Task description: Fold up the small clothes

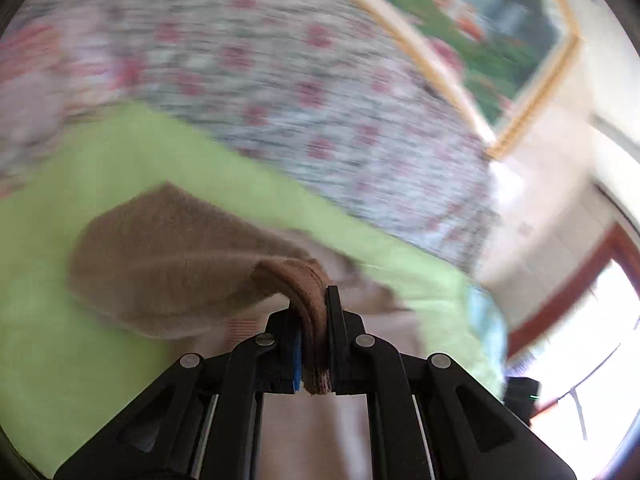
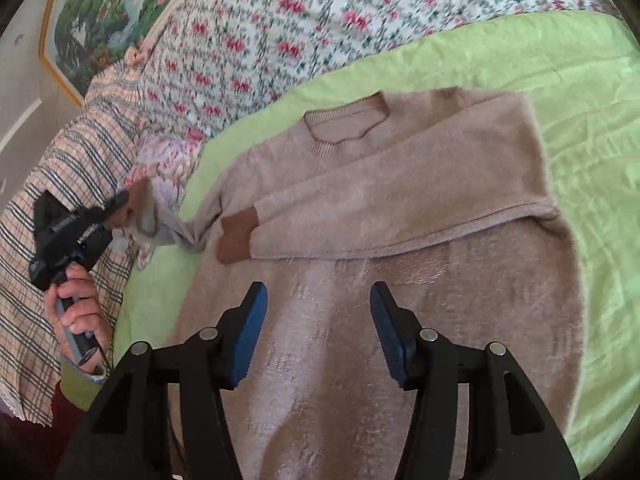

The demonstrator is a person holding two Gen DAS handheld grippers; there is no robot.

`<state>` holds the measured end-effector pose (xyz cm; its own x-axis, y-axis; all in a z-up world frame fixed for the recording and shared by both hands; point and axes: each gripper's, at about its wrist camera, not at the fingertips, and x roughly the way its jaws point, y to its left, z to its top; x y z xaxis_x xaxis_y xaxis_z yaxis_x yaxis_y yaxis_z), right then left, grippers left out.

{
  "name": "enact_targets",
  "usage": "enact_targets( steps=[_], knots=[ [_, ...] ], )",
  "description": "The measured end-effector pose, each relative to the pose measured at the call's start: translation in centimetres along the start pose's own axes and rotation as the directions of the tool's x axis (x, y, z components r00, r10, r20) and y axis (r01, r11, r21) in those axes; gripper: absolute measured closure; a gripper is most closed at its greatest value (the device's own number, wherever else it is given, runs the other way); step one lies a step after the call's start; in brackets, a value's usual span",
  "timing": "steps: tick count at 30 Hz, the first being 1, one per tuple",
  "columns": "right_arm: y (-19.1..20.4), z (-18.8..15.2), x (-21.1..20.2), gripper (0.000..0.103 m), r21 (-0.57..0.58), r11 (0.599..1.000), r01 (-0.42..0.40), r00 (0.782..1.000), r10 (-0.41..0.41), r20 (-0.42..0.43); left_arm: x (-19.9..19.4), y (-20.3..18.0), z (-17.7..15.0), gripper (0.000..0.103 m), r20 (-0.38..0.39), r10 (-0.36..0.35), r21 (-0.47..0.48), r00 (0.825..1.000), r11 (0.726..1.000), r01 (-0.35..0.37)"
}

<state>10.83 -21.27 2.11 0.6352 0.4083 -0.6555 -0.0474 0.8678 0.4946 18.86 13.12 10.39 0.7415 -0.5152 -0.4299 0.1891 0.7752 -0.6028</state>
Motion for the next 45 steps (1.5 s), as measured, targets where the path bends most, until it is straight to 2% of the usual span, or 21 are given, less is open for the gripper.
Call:
enact_targets(
  steps=[2, 4, 9, 11, 16, 18, 19, 20, 22, 26, 28, 29, 30, 32, 35, 37, 38, 39, 42, 43, 45],
  knots=[
    [-1.1, -0.1, -0.9, 0.048, 0.024, 1.000, 0.014, 1.000, -0.014, 0.026, 3.4, -4.0, -0.5, 0.096, -0.042, -0.059, 0.064, 0.997, 0.996, 0.062],
    [-2.6, -0.1, -1.9, 0.048, 0.058, 0.998, 0.034, 0.998, -0.037, 0.051, 7.1, -6.9, -1.5, 0.096, -0.095, -0.082, 0.101, 0.992, 0.991, 0.092],
    [-5.8, -0.5, -3.6, 0.048, 0.132, 0.989, 0.070, 0.994, -0.081, 0.079, 16.4, -10.2, -4.8, 0.096, -0.242, -0.093, 0.105, 0.966, 0.987, 0.121],
    [-6.6, -0.6, -3.8, 0.048, 0.155, 0.985, 0.076, 0.993, -0.090, 0.083, 19.7, -10.5, -6.6, 0.096, -0.297, -0.071, 0.115, 0.952, 0.987, 0.109],
    [-7.9, -0.2, -3.3, 0.048, 0.194, 0.978, 0.075, 0.994, -0.089, 0.069, 24.8, -9.2, -10.9, 0.092, -0.452, -0.002, 0.130, 0.892, 0.989, 0.068],
    [-7.7, 0.0, -2.9, 0.048, 0.184, 0.980, 0.071, 0.994, -0.084, 0.065, 24.1, -8.4, -11.9, 0.082, -0.491, -0.011, 0.116, 0.871, 0.990, 0.077],
    [-7.5, 0.2, -2.6, 0.048, 0.174, 0.982, 0.067, 0.995, -0.079, 0.061, 23.4, -8.1, -12.3, 0.071, -0.505, -0.016, 0.111, 0.863, 0.990, 0.083],
    [-7.2, 0.5, -2.2, 0.048, 0.160, 0.985, 0.063, 0.996, -0.073, 0.056, 22.3, -7.9, -12.6, 0.060, -0.508, -0.011, 0.117, 0.861, 0.990, 0.082],
    [-6.5, 1.1, -1.2, 0.048, 0.135, 0.989, 0.059, 0.997, -0.065, 0.038, 19.3, -7.3, -13.0, 0.046, -0.486, 0.007, 0.140, 0.874, 0.988, 0.069],
    [-4.7, 2.3, 1.2, 0.048, 0.041, 0.998, 0.051, 0.999, -0.051, -0.013, 13.0, -4.6, -12.6, 0.043, -0.427, 0.089, 0.189, 0.900, 0.982, -0.008],
    [-3.6, 2.9, 2.8, 0.046, -0.018, 0.998, 0.063, 0.997, -0.064, -0.047, 9.9, -2.3, -11.7, 0.043, -0.350, 0.189, 0.216, 0.918, 0.969, -0.117],
    [-3.1, 3.0, 3.6, 0.043, -0.053, 0.996, 0.069, 0.996, -0.072, -0.061, 8.8, -1.1, -11.1, 0.043, -0.316, 0.246, 0.225, 0.916, 0.958, -0.179],
    [-2.2, 3.1, 4.5, 0.040, -0.106, 0.991, 0.079, 0.993, -0.088, -0.078, 7.7, 0.6, -10.3, 0.043, -0.270, 0.326, 0.231, 0.906, 0.935, -0.268],
    [-1.1, 3.2, 6.0, 0.038, -0.186, 0.978, 0.091, 0.988, -0.112, -0.104, 6.2, 3.7, -9.0, 0.043, -0.227, 0.427, 0.203, 0.875, 0.900, -0.386],
    [0.3, 3.2, 8.8, 0.038, -0.330, 0.927, 0.179, 0.967, -0.227, -0.113, 5.7, 7.3, -7.6, 0.047, -0.215, 0.475, 0.148, 0.853, 0.880, -0.452],
    [0.1, 3.3, 9.8, 0.039, -0.385, 0.896, 0.223, 0.952, -0.284, -0.110, 6.3, 9.0, -7.0, 0.047, -0.225, 0.510, 0.139, 0.830, 0.860, -0.490],
    [0.2, 3.6, 10.4, 0.060, -0.420, 0.872, 0.249, 0.942, -0.319, -0.105, 6.8, 9.9, -6.8, 0.047, -0.246, 0.500, 0.123, 0.831, 0.866, -0.485],
    [0.1, 4.0, 10.4, 0.094, -0.432, 0.863, 0.262, 0.938, -0.332, -0.095, 7.4, 10.5, -6.6, 0.047, -0.261, 0.486, 0.110, 0.834, 0.874, -0.474],
    [0.2, 6.2, 7.6, 0.094, -0.410, 0.858, 0.309, 0.944, -0.328, 0.025, 8.1, 11.0, -5.8, 0.051, -0.228, 0.533, 0.121, 0.815, 0.846, -0.519],
    [0.2, 7.2, 5.6, 0.094, -0.393, 0.849, 0.354, 0.934, -0.341, 0.106, 8.2, 11.1, -5.6, 0.054, -0.214, 0.546, 0.120, 0.810, 0.838, -0.533],
    [-0.2, 8.2, 2.8, 0.094, -0.368, 0.827, 0.424, 0.905, -0.377, 0.197, 8.0, 11.4, -5.0, 0.060, -0.183, 0.570, 0.094, 0.801, 0.822, -0.562]
  ],
)
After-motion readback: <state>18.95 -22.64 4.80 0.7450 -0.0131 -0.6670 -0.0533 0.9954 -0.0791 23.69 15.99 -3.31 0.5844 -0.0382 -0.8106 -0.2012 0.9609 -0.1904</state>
